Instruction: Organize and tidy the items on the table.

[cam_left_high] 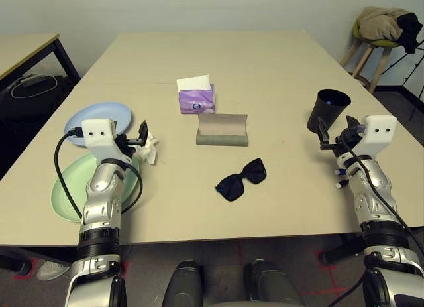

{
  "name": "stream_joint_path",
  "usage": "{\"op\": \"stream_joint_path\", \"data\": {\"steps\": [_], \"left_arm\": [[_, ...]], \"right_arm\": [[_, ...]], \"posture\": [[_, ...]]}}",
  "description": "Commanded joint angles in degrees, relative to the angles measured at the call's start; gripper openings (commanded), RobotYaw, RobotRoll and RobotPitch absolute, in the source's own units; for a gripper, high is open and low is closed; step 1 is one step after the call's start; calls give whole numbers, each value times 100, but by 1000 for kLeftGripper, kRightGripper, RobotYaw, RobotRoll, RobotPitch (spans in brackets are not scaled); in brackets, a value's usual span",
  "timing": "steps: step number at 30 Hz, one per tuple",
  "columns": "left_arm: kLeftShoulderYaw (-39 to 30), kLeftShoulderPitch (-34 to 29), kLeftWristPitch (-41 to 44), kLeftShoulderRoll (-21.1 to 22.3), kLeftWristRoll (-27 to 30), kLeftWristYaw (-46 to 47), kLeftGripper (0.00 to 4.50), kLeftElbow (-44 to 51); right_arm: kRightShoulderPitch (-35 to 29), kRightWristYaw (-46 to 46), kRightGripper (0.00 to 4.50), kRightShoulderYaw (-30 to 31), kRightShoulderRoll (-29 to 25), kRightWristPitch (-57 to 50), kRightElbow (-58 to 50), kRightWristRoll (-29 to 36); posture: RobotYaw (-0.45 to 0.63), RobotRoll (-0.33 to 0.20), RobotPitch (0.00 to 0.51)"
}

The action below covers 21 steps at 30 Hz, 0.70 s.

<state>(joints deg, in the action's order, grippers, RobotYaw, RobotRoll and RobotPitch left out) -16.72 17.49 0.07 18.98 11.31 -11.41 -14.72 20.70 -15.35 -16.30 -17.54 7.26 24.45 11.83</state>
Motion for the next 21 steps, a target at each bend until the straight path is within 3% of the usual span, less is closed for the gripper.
{"op": "stream_joint_path", "data": {"steps": [1,11,21], "left_arm": [[47,-62,96,116,-2,-143,4500,50],[-14,-107,203,394,89,-497,4500,51],[-30,-224,265,393,121,-533,4500,197]], "right_arm": [[-61,-44,4481,2,-51,29,-7,20],[-44,-366,4481,-30,-105,-33,-96,206],[14,-1625,4481,349,-291,-254,-593,617]], "posture": [[168,0,38],[184,0,40],[191,0,37]]}}
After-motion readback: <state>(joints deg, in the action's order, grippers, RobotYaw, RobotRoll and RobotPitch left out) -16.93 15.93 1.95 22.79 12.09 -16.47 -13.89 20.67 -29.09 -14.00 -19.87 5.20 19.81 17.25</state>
